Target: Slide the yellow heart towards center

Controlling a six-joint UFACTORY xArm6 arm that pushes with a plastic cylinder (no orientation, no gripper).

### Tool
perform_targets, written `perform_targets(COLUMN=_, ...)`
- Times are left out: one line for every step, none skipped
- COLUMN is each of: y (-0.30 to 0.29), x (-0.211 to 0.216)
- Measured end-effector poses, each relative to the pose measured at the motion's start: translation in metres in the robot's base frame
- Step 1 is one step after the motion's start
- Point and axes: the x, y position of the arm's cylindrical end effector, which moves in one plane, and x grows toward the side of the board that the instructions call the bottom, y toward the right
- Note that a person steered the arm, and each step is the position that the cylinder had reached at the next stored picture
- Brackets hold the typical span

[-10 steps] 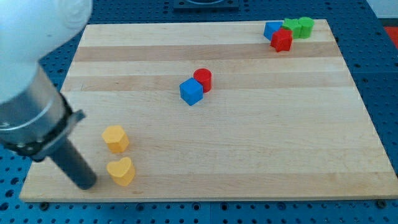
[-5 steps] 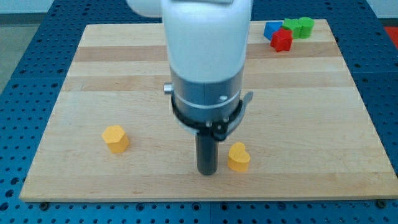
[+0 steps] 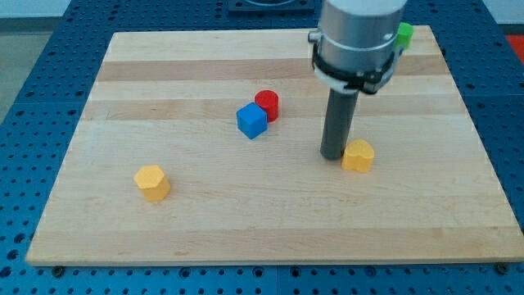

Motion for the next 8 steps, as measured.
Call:
perform_targets(y=-0.01, x=0.041)
perform_targets(y=0.011, x=0.037)
perform_targets(y=0.018, x=0.003)
perform_targets(y=0.023, x=-0.033)
perform_targets(y=0.033, x=-0.035)
perform_targets(y=0.033, x=0.012)
perform_targets(y=0.054, x=0.03)
perform_targets(y=0.071, x=-0.003)
